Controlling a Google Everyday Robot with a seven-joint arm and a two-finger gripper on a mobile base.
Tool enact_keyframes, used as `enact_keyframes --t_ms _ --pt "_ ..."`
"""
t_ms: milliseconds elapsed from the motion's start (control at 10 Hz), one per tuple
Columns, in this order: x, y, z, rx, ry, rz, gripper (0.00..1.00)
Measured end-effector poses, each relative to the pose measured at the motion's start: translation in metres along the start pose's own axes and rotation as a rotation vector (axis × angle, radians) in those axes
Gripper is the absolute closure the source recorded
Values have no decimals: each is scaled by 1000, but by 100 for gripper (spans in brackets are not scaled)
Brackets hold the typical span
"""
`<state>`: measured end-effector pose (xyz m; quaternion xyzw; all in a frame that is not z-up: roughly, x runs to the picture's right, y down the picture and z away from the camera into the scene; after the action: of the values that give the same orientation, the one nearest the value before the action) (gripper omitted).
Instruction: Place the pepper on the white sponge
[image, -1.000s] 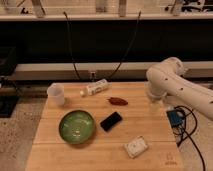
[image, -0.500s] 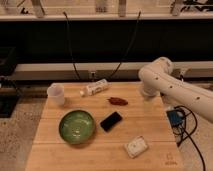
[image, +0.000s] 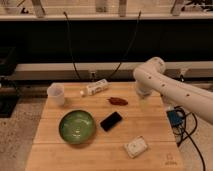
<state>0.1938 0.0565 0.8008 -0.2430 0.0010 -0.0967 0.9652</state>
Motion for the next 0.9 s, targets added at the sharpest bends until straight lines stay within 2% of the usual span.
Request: enact_keyframes --t_ms 700,900 --pt "-14 -22 32 -12 -24 -77 20" --pt "-21 -25 46 -30 -36 -106 20"
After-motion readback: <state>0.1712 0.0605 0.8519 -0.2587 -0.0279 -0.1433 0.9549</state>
